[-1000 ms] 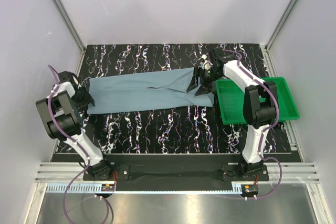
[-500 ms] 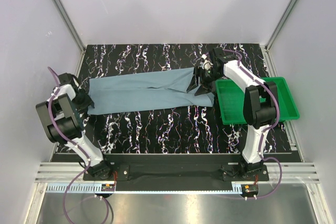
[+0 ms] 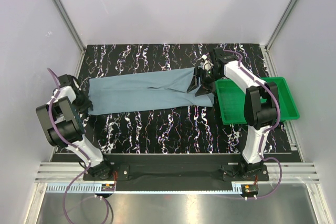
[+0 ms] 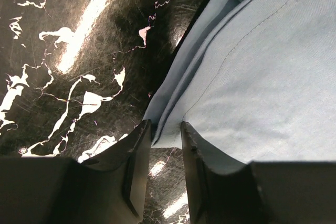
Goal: Fold and stack the t-shirts
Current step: Fold the tshirt
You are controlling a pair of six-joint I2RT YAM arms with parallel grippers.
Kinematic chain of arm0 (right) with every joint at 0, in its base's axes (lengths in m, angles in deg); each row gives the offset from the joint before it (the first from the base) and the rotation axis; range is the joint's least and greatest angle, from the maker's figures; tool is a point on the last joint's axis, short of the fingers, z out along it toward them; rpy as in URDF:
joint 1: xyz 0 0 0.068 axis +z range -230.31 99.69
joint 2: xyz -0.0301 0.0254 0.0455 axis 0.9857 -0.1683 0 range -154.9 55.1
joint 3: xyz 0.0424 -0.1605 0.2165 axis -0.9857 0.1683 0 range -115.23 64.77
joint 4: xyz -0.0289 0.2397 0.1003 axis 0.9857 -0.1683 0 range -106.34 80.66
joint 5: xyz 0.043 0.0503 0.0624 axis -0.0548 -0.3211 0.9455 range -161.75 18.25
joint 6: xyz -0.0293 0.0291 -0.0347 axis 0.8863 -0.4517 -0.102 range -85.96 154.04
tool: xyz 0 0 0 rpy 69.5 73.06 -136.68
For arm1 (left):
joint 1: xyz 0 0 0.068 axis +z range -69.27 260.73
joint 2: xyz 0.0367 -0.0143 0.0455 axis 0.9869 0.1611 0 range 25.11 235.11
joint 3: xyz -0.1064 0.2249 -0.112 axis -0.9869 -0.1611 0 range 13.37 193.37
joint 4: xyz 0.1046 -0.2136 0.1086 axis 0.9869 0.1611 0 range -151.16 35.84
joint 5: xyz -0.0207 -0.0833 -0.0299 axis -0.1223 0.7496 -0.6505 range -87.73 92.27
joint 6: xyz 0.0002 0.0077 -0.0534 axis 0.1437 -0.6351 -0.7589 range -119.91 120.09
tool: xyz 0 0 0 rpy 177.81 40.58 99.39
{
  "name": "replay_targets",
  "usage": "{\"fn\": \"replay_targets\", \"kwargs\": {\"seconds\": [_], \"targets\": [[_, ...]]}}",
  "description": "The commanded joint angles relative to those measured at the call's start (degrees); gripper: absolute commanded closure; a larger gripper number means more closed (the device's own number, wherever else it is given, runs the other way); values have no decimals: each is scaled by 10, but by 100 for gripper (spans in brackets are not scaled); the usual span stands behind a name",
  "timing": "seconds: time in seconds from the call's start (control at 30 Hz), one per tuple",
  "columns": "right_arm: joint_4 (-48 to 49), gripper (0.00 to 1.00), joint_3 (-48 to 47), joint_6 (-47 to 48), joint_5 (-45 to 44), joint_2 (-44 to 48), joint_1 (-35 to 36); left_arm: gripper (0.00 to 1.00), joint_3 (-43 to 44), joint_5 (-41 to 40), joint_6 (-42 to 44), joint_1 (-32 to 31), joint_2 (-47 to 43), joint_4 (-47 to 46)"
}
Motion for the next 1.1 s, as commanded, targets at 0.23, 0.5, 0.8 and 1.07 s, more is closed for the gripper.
{"fn": "replay_targets", "kwargs": {"seconds": [0.23, 0.5, 0.8, 1.07], "targets": [[37, 41, -22, -32, -14, -10, -2, 94, 0, -59, -30, 4, -22, 10], [84, 54, -83, -110, -54, -83, -3, 100, -14, -102, -78, 3, -52, 46], [123, 64, -65, -140, -99, -121, -30, 100, -27, -69, -84, 1, -85, 39], [136, 59, -179, -79, -79, -150, -16, 96, -19, -81, -77, 0, -74, 48]]}}
